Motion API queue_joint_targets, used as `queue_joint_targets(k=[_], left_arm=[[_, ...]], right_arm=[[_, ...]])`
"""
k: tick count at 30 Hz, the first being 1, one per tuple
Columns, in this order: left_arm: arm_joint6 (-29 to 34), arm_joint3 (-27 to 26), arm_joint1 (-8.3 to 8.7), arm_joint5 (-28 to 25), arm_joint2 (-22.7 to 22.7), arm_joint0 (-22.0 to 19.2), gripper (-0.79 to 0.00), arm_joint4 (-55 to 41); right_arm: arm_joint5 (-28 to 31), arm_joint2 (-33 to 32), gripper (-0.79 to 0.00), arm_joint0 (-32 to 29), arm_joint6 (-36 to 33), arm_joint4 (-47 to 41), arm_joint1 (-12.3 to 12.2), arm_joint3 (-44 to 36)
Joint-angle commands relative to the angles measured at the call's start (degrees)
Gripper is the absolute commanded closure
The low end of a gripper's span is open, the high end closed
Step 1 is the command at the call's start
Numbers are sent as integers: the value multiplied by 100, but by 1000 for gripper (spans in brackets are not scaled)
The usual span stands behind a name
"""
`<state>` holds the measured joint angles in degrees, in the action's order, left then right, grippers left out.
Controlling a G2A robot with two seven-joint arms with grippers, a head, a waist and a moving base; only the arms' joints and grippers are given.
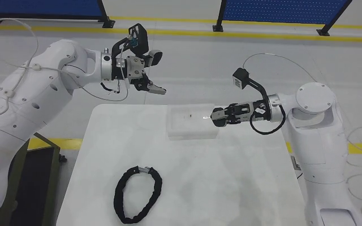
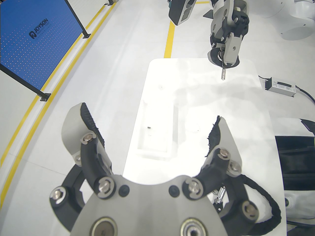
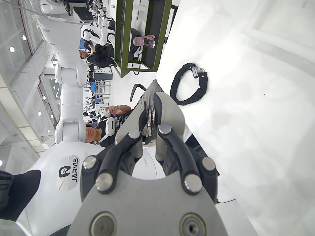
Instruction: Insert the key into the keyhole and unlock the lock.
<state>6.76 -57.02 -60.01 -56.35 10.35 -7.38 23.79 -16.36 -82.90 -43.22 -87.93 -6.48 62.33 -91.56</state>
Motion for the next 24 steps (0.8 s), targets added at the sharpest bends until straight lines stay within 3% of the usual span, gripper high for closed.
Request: queue_joint_targets(k=[1, 9, 17, 24], left_arm=[[-69, 31, 34, 82, 70, 179, -785, 2], [85, 239, 345, -155, 282, 854, -785, 182], [-908, -146, 724, -165, 413, 1642, -785, 1393], [-1677, -422, 1026, -165, -61, 1765, -785, 1951]], right_arm=[[0, 0, 0, 0, 0, 0, 0, 0], [0, 0, 0, 0, 0, 0, 0, 0], [0, 0, 0, 0, 0, 0, 0, 0], [0, 0, 0, 0, 0, 0, 0, 0]])
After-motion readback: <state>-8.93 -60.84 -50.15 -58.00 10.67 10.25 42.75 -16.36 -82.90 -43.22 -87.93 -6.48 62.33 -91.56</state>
